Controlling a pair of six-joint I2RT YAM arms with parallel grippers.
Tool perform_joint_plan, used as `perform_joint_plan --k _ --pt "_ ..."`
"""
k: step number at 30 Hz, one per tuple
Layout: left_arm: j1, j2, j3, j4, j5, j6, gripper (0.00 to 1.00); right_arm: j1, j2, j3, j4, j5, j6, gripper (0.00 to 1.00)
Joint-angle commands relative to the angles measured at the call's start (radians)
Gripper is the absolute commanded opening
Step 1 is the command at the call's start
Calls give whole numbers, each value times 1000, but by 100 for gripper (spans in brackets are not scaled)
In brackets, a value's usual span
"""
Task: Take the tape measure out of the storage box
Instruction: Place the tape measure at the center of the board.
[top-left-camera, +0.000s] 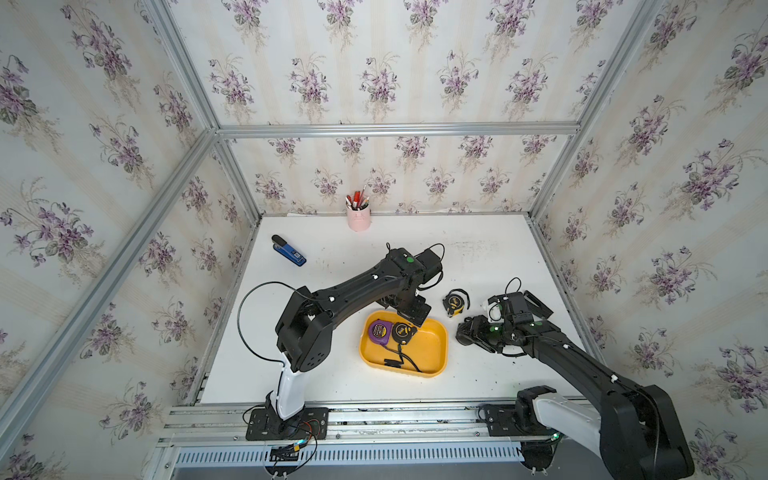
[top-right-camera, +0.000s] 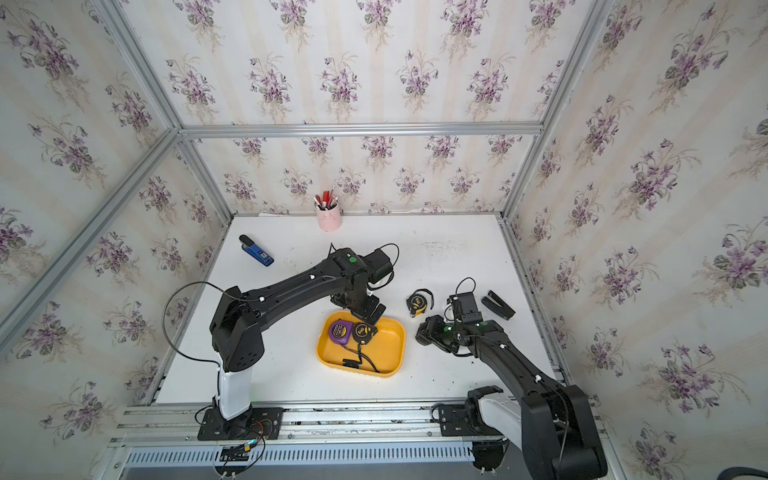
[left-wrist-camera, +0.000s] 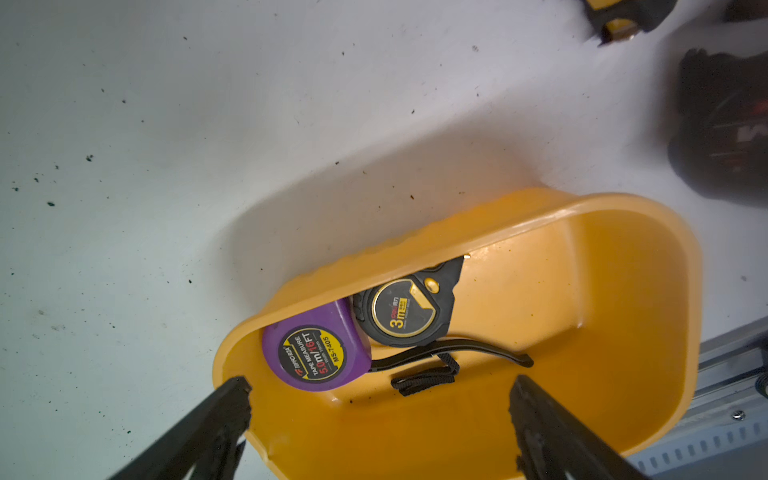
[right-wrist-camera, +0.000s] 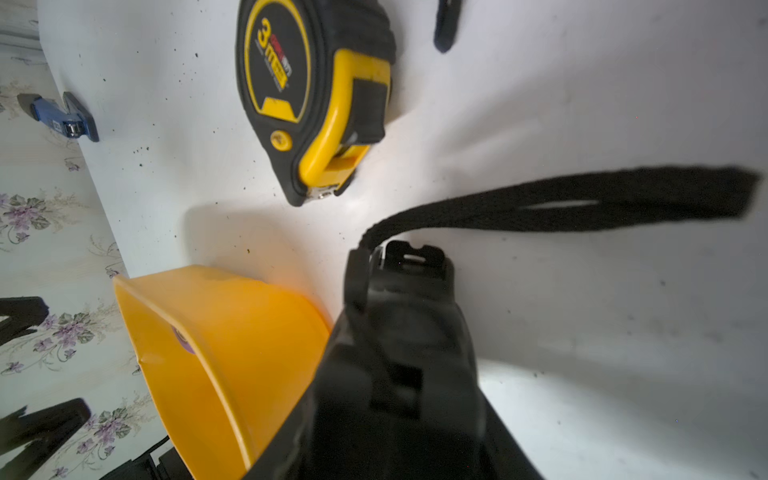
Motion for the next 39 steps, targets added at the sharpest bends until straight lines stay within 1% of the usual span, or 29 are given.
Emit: perform_joint_plan --k 1,9,12,14,17,19,22,24,29,34,39 --pt "-3 2 -23 22 -20 25 100 -37 35 -28 -6 -17 -53 36" --pt "-17 39 -7 17 -46 47 100 -56 88 -39 -7 -10 -69 37" --pt "-24 48 -4 15 -40 54 100 -56 81 -33 -20 -6 -66 38" --pt "-27 46 -14 21 -34 55 100 -56 68 -27 -41 5 -65 41" --pt "-29 38 -35 31 -22 48 100 -56 37 -17 -73 25 -58 47" --pt "-29 34 -43 36 -19 44 100 -56 19 -12 -90 37 -56 54" --pt "-31 33 -45 39 -17 43 100 -57 5 -6 -103 49 -51 66" --pt "-31 34 -40 35 -11 45 100 -57 5 -4 -105 42 -46 75" --pt "-31 34 -34 34 8 51 100 -56 -19 19 -144 71 -38 83" --pt "-30 27 -61 45 26 59 100 -56 -102 48 -223 143 2 90" --pt "-31 16 -86 70 43 84 100 -56 -191 89 -312 243 45 95"
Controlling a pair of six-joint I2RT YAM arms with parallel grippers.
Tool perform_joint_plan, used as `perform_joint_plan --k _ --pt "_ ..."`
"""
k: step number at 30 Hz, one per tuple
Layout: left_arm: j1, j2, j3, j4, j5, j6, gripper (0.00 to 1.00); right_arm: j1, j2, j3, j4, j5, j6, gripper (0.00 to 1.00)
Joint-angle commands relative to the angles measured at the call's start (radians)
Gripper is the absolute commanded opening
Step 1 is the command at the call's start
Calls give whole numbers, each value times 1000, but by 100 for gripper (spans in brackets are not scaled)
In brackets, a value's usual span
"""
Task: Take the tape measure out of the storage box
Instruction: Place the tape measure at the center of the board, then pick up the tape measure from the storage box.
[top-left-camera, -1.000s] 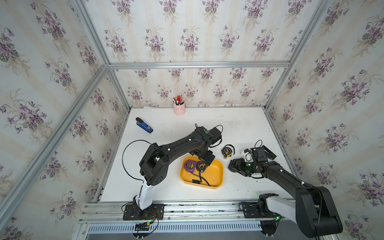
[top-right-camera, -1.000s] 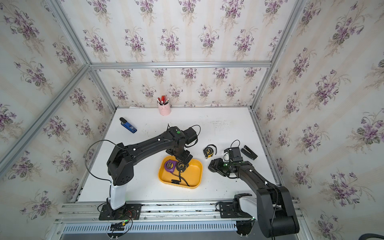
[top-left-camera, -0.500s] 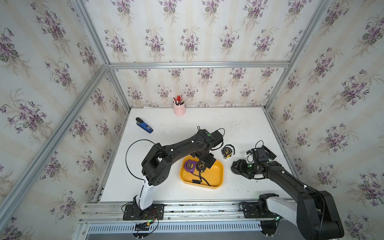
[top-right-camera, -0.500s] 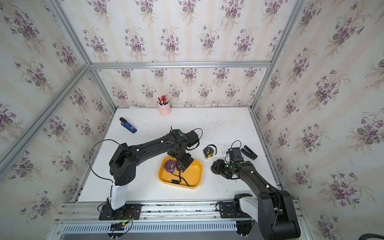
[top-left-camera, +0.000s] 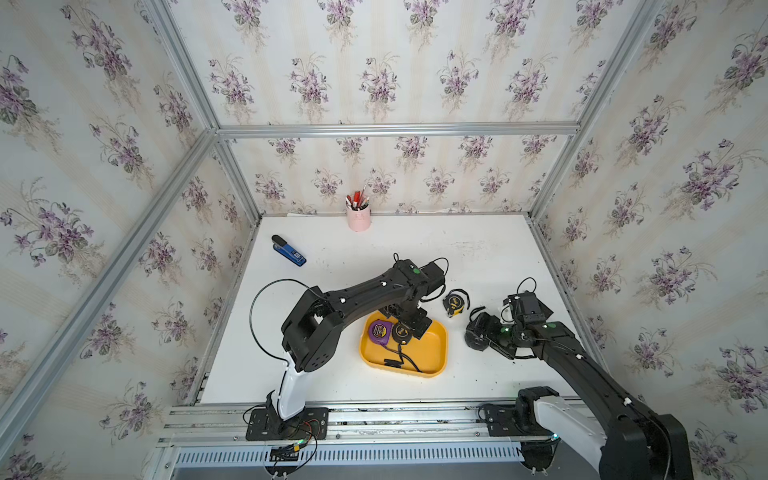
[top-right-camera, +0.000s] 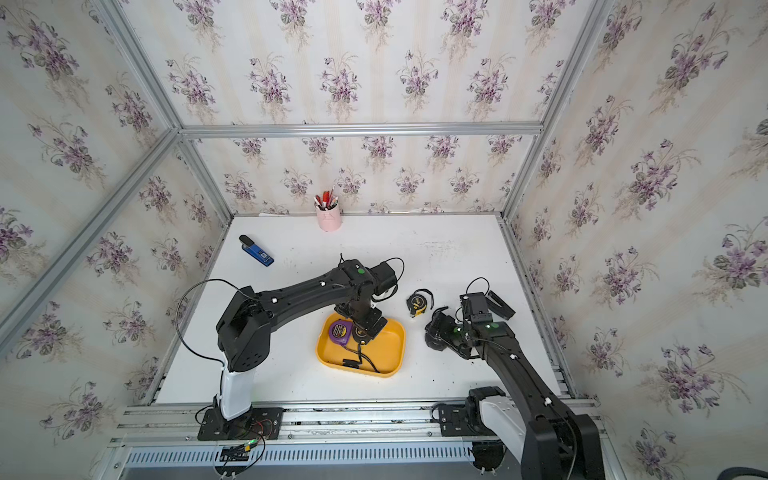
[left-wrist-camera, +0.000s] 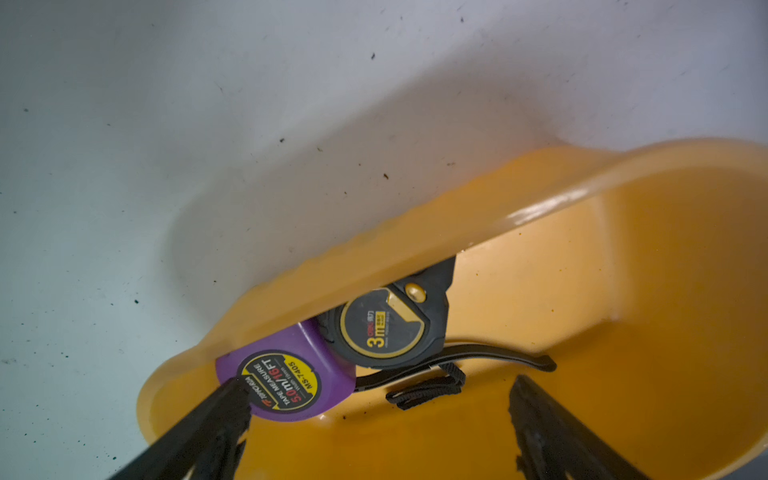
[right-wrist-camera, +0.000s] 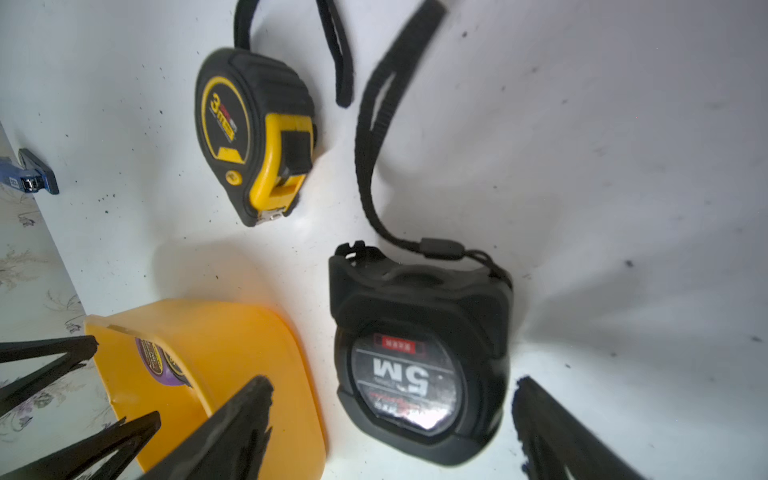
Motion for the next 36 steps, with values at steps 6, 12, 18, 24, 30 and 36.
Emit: perform_joint_plan --k 6,12,18,24,30,36 --pt "0 -13 -25 40 32 84 100 0 -101 99 -138 169 64 96" --pt "1 -8 -54 76 59 153 100 1 -118 115 -117 173 68 96" --pt "0 16 -67 110 56 190 100 1 -125 124 -83 158 68 96" --pt "0 58 -54 124 55 215 100 1 -138 136 -58 147 68 96" --pt "2 69 -50 138 24 225 100 0 -155 139 -30 119 67 96" --pt "1 62 -62 144 19 223 100 0 -159 129 0 97 71 96"
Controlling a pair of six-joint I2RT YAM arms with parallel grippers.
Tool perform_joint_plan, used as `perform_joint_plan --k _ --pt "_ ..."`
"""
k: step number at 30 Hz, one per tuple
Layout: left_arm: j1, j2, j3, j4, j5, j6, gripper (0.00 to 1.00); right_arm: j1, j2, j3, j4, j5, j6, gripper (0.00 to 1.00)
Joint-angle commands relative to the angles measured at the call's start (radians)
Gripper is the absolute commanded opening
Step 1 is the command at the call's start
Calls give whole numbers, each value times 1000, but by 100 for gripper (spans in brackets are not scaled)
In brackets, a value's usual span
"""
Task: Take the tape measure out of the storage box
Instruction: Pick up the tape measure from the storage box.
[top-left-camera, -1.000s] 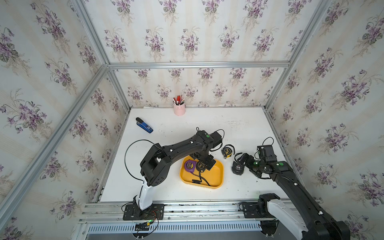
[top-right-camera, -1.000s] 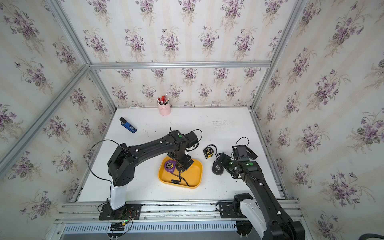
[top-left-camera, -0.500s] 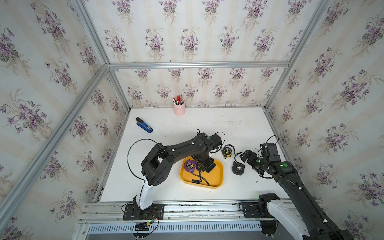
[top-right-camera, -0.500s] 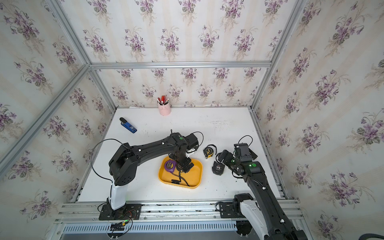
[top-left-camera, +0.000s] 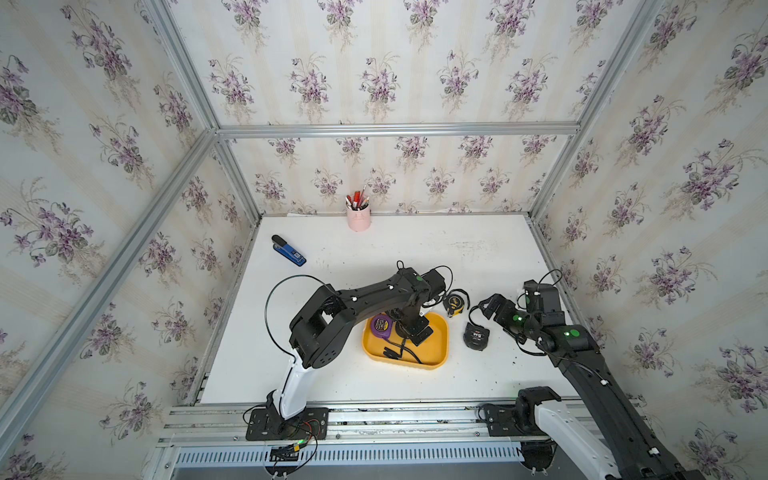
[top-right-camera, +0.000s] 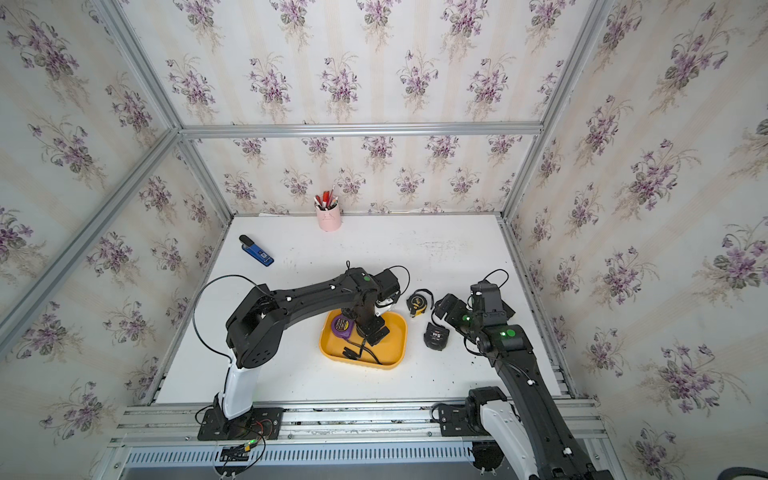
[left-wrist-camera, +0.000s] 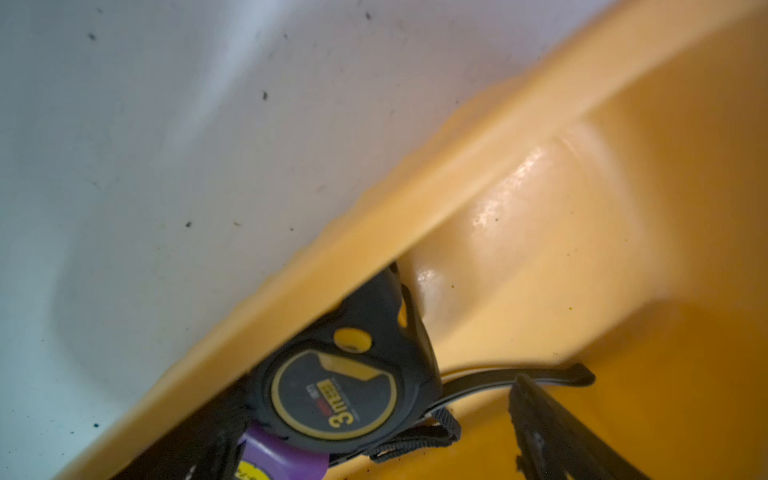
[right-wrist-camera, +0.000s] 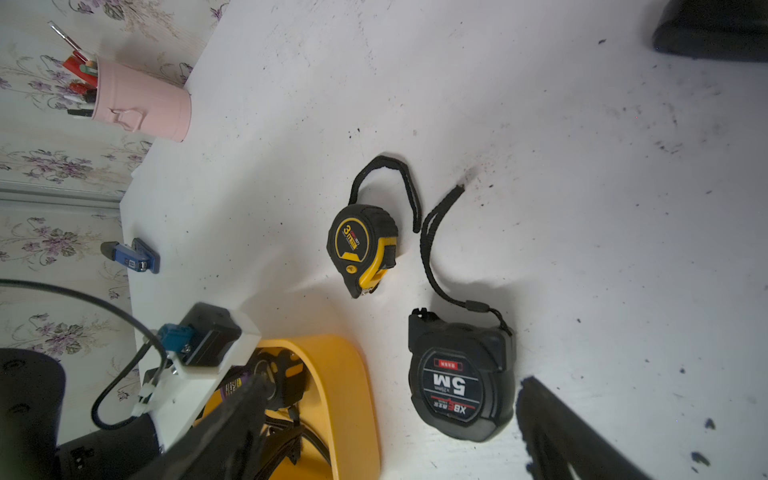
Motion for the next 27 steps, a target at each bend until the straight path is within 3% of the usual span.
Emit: perform_joint_plan --k 1,11,21,27 --pt "2 -2 -6 14 -14 12 100 0 -2 -1 36 -15 5 96" --pt "-16 -30 -64 85 -18 -27 100 1 10 2 79 -26 -7 96" --pt "-85 -53 -101 143 -214 -96 98 1 30 -1 125 -36 -22 96" --pt "-86 -23 -85 130 -261 -146 97 1 27 1 142 -43 -27 96"
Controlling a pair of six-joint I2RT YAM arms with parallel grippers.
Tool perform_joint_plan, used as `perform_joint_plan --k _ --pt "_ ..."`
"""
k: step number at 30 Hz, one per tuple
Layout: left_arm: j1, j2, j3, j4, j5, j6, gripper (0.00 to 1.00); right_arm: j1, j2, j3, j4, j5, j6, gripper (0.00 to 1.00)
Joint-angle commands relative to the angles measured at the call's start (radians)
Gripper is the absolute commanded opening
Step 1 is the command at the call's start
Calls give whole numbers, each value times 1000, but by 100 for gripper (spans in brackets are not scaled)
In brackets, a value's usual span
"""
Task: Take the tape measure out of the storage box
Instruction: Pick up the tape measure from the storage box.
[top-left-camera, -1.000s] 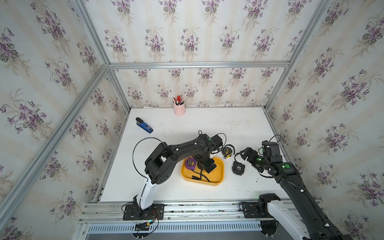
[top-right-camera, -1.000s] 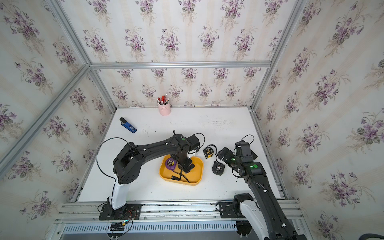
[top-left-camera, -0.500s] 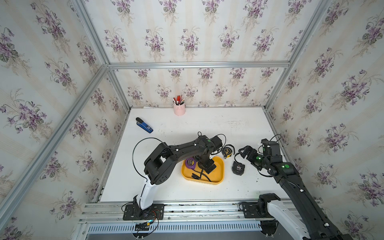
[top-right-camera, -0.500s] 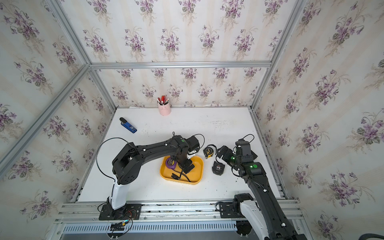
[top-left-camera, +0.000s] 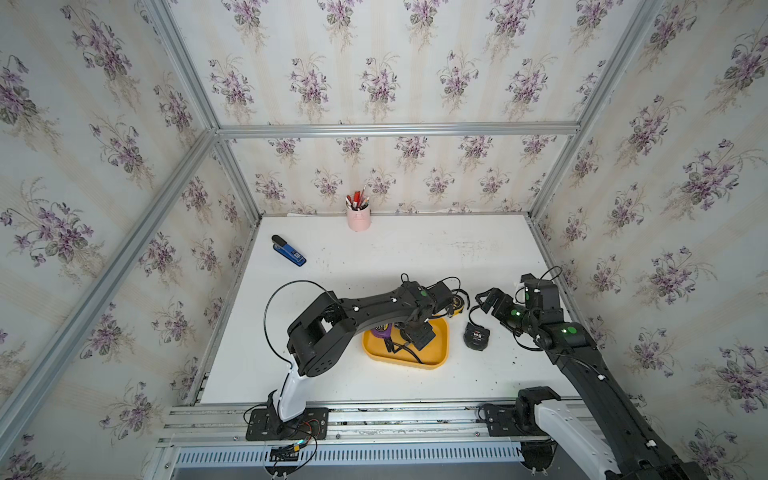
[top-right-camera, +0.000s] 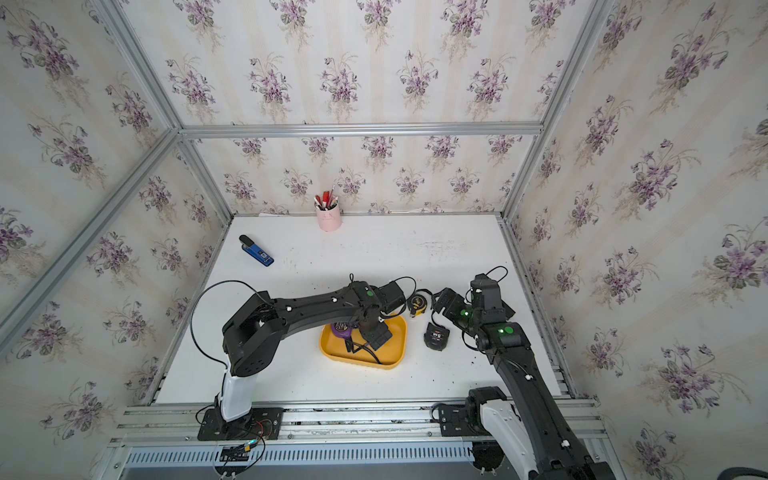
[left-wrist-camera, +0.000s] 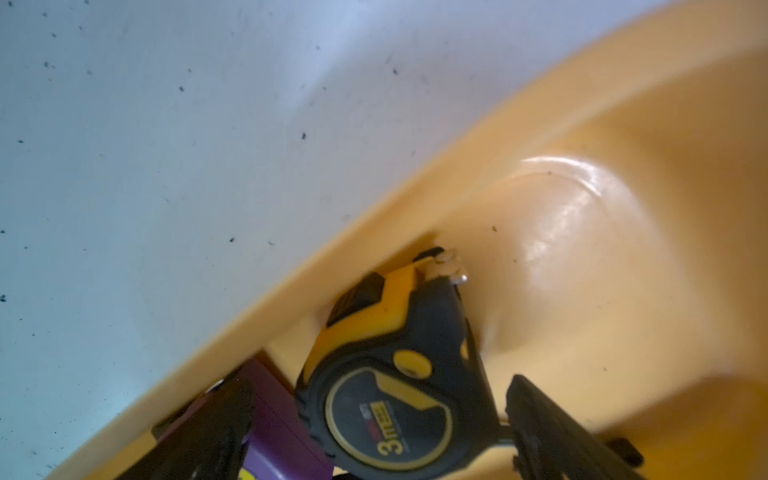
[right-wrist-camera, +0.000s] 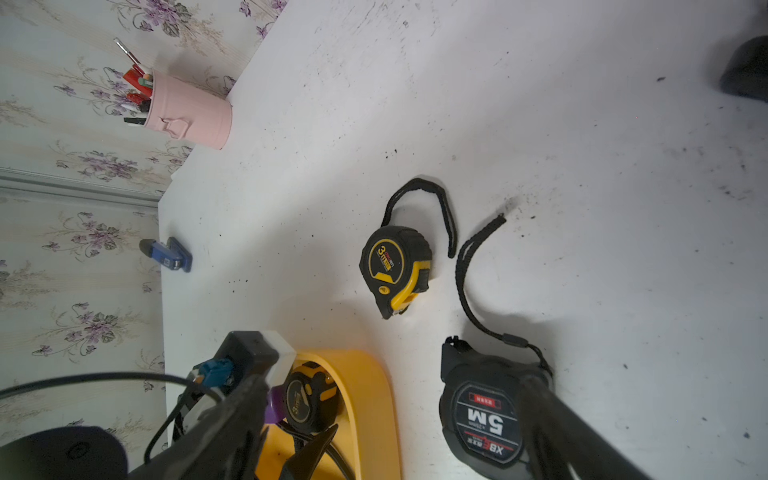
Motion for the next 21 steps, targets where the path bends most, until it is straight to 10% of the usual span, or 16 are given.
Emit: perform_joint_plan --k 1,21 --pt "-1 17 14 -6 -53 -38 97 1 -2 0 30 -7 -17 96" --pt "-1 25 16 -23 -36 -39 27 0 -7 -6 67 -28 -16 96"
